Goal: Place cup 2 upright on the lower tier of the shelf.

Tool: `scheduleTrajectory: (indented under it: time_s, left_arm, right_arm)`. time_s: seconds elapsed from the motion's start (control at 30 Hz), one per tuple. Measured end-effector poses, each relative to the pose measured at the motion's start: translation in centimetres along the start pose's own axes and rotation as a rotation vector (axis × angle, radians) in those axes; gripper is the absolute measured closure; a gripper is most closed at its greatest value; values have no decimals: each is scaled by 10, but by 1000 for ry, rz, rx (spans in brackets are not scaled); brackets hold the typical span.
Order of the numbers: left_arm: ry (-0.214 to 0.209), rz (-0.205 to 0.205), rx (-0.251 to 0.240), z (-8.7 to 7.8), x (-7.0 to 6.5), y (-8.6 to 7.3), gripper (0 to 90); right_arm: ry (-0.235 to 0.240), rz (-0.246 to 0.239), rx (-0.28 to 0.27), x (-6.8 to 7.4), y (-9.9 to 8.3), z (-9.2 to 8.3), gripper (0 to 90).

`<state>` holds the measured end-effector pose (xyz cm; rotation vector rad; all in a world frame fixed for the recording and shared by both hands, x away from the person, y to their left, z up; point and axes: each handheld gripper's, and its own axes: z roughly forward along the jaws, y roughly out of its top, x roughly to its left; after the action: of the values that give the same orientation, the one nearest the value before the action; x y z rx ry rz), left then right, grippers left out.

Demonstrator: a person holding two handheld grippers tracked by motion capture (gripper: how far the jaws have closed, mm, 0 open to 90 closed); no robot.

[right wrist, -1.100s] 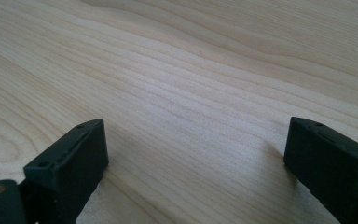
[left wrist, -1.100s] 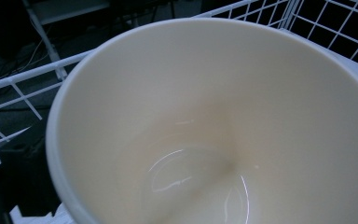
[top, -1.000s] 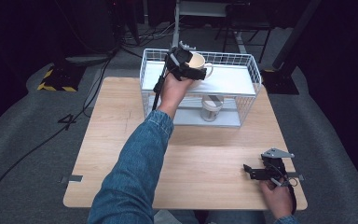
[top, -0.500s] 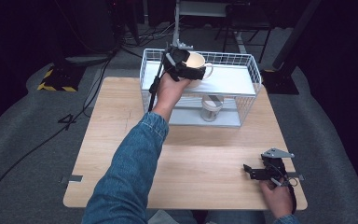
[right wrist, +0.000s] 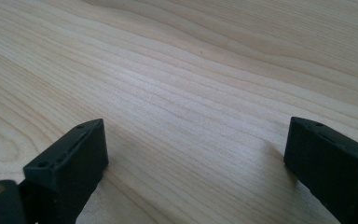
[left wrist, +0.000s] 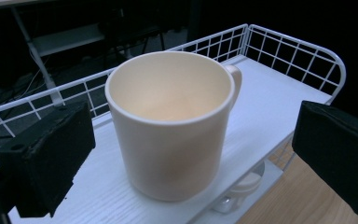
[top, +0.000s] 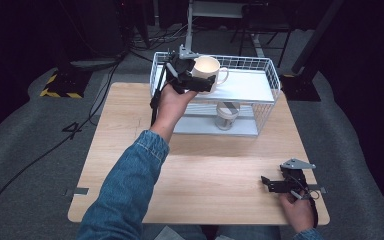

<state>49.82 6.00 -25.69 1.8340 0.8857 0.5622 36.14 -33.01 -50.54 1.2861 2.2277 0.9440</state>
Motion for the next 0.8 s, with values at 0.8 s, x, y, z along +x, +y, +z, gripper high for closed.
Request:
scheduleTrajectory:
  time_s: [0.8]
  left_arm:
    - [-44, 48, -38, -75, -34, -40, 1]
  right_arm:
    - [38, -36, 3, -7, 8, 8, 46]
